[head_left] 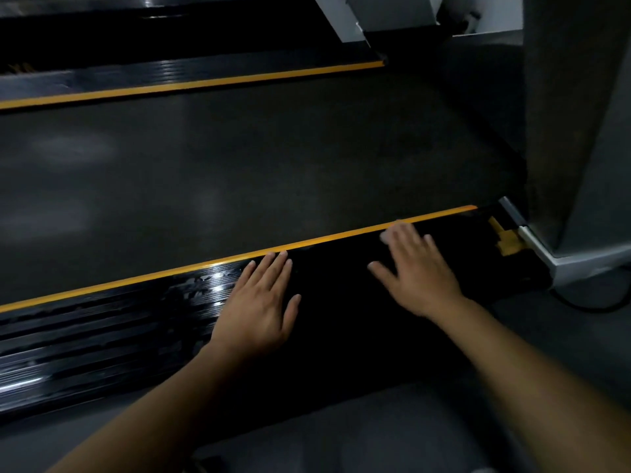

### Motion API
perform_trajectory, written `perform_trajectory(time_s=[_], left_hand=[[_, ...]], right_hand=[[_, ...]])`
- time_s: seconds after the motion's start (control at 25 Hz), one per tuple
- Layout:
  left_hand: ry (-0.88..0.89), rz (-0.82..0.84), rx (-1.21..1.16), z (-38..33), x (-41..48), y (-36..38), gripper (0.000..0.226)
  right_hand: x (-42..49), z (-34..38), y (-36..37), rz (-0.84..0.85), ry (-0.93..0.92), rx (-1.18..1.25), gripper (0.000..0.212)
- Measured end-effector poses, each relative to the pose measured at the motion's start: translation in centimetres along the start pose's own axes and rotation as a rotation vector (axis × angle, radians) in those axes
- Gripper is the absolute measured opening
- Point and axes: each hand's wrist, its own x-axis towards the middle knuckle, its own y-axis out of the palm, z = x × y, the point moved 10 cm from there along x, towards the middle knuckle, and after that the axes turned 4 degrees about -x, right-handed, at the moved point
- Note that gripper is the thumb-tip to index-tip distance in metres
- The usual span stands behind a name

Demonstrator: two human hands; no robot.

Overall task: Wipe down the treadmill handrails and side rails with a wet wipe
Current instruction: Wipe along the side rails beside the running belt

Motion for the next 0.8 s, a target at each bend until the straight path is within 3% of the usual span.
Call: perform_trajectory(time_s=[0.12,0.2,0.32,0.4,0.48,0.6,0.68,0.8], left_hand=[[-0.005,-0.008,0.004,0.0,0.0,0.0,0.071],[-0.001,0.011,0.008,0.0,0.0,0.1,0.072],[0.008,0.005,-0.003,0.0,0.0,0.0,0.071],[0.014,-0.016,0.009,-0.1,-0.1,0.1,0.071],[0.016,-0.038,0.003,-0.2,-0.1,0.0,0.069],[0.009,-0.029,-0.034,-0.2,-0.1,-0.1,0.068],[0.013,-0.03,-0.041,-0.1,-0.1,-0.2,0.069],[0.01,-0.025,-0.04,-0.1,-0.2,0.0,0.07]], right_hand=[[0.6,-6.7,-0.5,0.058,0.239,0.09,0.114],[1.0,-5.2,-0.4,0.03,0.261,0.101,0.114],[0.5,4.5,0.1,-0.058,0.04,0.042,0.118],[-0.9,11.1,1.5,-0.029,-0.151,-0.026,0.115],[-1.6,12.4,1.8,0.0,-0.206,-0.075,0.109],[-0.8,4.9,0.1,-0.097,-0.009,-0.024,0.118],[-0.4,-0.3,0.1,-0.03,0.182,0.05,0.119],[-0.1,3.2,0.5,0.005,0.193,0.094,0.114]])
